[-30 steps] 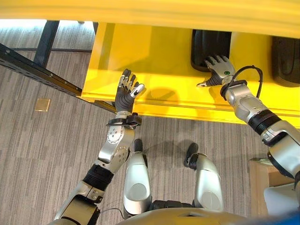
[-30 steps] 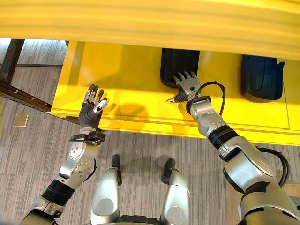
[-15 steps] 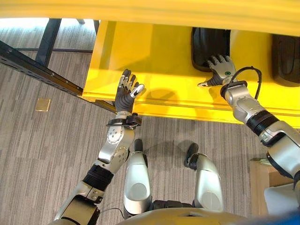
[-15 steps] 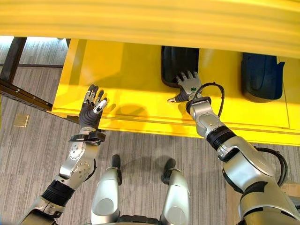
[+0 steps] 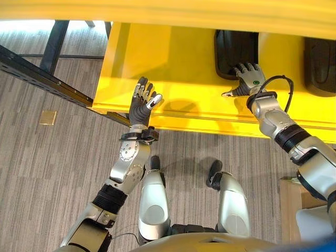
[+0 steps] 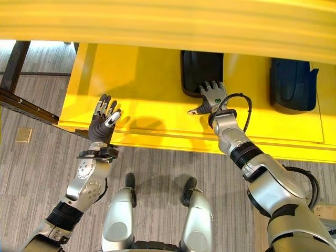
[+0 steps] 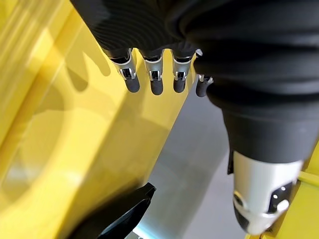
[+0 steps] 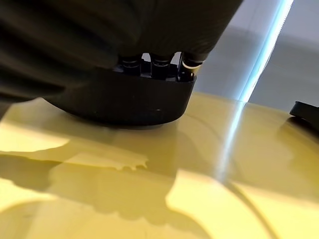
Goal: Move parts from the plastic box to the shelf.
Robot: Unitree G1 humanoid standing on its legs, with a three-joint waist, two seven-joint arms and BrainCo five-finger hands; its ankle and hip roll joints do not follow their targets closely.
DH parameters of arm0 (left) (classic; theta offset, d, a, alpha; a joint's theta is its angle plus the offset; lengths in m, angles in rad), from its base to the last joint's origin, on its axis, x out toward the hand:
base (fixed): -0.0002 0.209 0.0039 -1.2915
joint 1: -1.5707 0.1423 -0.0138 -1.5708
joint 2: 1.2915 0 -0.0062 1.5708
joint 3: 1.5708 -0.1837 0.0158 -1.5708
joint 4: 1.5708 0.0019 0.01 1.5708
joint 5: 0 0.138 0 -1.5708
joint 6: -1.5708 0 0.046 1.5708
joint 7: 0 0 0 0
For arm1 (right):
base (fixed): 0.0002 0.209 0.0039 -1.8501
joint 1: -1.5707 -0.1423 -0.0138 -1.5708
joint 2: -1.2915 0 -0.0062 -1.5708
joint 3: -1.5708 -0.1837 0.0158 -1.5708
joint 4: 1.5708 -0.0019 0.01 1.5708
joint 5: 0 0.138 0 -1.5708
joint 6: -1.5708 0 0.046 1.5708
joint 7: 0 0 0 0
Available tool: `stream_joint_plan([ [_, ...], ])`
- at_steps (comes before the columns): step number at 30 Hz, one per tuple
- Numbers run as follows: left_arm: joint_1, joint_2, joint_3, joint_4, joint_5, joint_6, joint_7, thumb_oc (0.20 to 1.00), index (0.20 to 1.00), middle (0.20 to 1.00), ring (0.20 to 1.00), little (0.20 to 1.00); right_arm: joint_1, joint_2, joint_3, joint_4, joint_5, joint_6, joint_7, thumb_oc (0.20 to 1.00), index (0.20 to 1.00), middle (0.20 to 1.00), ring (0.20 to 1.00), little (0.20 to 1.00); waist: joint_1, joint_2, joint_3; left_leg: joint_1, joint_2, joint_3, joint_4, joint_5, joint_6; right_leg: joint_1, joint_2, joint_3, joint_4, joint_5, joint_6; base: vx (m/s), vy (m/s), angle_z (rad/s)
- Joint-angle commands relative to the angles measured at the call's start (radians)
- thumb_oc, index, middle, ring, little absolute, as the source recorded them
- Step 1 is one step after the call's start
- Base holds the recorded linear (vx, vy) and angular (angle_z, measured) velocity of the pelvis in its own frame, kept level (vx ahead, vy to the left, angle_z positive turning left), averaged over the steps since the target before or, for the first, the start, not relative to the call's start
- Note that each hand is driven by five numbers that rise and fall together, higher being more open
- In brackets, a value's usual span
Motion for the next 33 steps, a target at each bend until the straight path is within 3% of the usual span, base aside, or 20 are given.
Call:
stream_joint_plan([
  [1,0.027,0.008,0.056,-0.149,0.018,-0.033,0.000,1.000,1.000,1.000,1.000,1.000,0.111,-0.022,0.041,0.036,0.025,0.029,0.142,1.000,1.000,1.000,1.000,1.000,-0.014,0.027,0.030,0.002,-0.033,0.073,-0.037,0.061,0.059,0.047,0.057,0.025,0.106,-0.101,-0.005,0.00,0.000,0.00],
  [9,0.028,0.008,0.062,-0.155,0.019,-0.028,0.006,1.000,1.000,1.000,1.000,1.000,0.149,-0.011,0.030,-0.022,-0.041,0.056,0.145,1.000,1.000,1.000,1.000,1.000,-0.022,0.025,0.030,0.000,-0.032,0.076,-0.034,0.060,0.060,0.043,0.059,0.029,0.110,-0.102,-0.005,0.00,0.000,0.00],
  [13,0.024,0.008,0.060,-0.157,0.022,-0.025,0.011,1.000,1.000,1.000,1.000,1.000,0.150,-0.011,0.015,-0.036,0.012,0.069,0.051,1.000,1.000,1.000,1.000,1.000,-0.025,0.025,0.030,0.002,-0.033,0.075,-0.034,0.060,0.061,0.046,0.060,0.031,0.106,-0.100,-0.005,0.00,0.000,0.00],
  [17,0.021,0.004,0.055,-0.154,0.027,-0.037,0.024,1.000,1.000,1.000,1.000,1.000,0.151,-0.011,-0.029,-0.067,0.070,0.039,-0.115,1.000,1.000,1.000,1.000,1.000,-0.033,0.027,0.030,0.002,-0.035,0.075,-0.032,0.057,0.063,0.046,0.063,0.036,0.105,-0.099,-0.005,0.00,0.008,0.00],
  [21,0.015,-0.003,0.047,-0.153,0.033,-0.044,0.049,1.000,1.000,1.000,1.000,1.000,0.161,-0.010,-0.086,-0.137,0.022,0.031,-0.204,1.000,1.000,1.000,1.000,1.000,-0.045,0.030,0.030,-0.001,-0.038,0.073,-0.026,0.053,0.065,0.042,0.065,0.042,0.106,-0.099,-0.005,0.00,0.017,-0.02],
  [33,0.021,-0.009,0.041,-0.154,0.030,-0.063,0.068,1.000,1.000,1.000,1.000,1.000,0.177,-0.019,-0.184,-0.258,-0.023,0.037,-0.265,1.000,1.000,1.000,1.000,1.000,-0.061,0.035,0.030,0.009,-0.042,0.073,-0.026,0.046,0.066,0.049,0.064,0.048,0.101,-0.100,-0.006,0.00,0.006,-0.01],
])
